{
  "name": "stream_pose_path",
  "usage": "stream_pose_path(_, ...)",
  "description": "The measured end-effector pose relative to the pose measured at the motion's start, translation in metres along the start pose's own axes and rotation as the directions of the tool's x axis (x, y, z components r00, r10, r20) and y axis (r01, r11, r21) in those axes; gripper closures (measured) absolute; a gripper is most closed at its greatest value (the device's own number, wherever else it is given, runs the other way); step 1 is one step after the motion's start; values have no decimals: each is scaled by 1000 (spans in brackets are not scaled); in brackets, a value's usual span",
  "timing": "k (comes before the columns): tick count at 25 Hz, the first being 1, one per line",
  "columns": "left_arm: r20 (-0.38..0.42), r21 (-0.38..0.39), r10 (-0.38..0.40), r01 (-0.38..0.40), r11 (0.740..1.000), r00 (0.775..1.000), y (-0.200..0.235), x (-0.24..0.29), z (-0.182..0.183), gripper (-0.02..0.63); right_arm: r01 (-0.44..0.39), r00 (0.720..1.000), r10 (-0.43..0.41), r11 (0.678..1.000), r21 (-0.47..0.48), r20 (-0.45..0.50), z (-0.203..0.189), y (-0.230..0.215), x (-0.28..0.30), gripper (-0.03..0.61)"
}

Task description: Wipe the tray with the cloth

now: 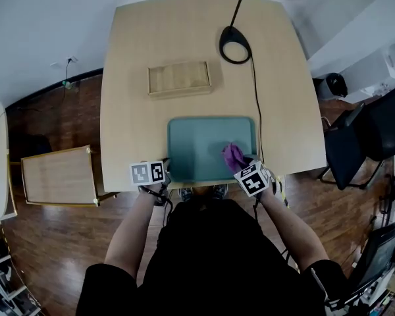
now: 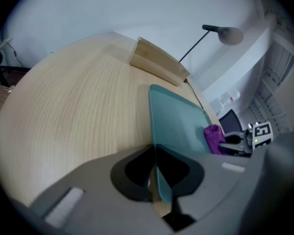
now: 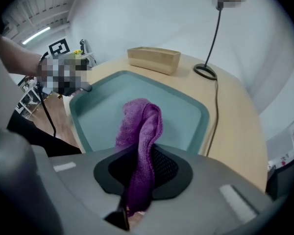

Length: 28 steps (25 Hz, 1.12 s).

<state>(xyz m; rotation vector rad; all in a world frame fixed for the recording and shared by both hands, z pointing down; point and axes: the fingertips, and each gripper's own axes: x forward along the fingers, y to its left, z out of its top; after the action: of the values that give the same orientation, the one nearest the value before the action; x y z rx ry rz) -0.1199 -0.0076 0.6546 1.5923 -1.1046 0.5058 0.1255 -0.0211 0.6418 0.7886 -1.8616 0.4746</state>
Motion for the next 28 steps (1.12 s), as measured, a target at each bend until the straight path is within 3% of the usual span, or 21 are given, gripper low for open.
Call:
stream_pose_path(5, -3, 17, 35, -35, 999, 999, 2, -1, 0, 572, 21, 1000, -23, 997, 76, 19, -19, -32, -3, 518)
stream_pose_path(9, -20, 29, 64, -64, 998, 998, 3, -2, -2, 574, 66, 994, -73, 994, 81, 85, 0, -61, -5, 518)
stream_pose_path(14, -26, 37, 94, -93, 995, 995, 2, -3, -2, 574, 134, 985, -127, 989, -59, 113, 63, -114, 7, 518)
stream_pose_path(18, -4, 36, 110, -109, 993, 994, 1, -3, 0, 575, 74, 988, -43, 974, -213, 149, 101, -115, 22, 518)
stream_pose_path(22, 21, 20, 107, -108, 994, 994, 2, -4, 1, 577, 10, 994, 32, 919, -395, 100, 96, -84, 34, 518)
stream_pose_path(28, 28, 17, 106, -106, 994, 994, 3, -4, 0, 577, -68, 992, 109, 889, -452, 66, 68, -36, 22, 518)
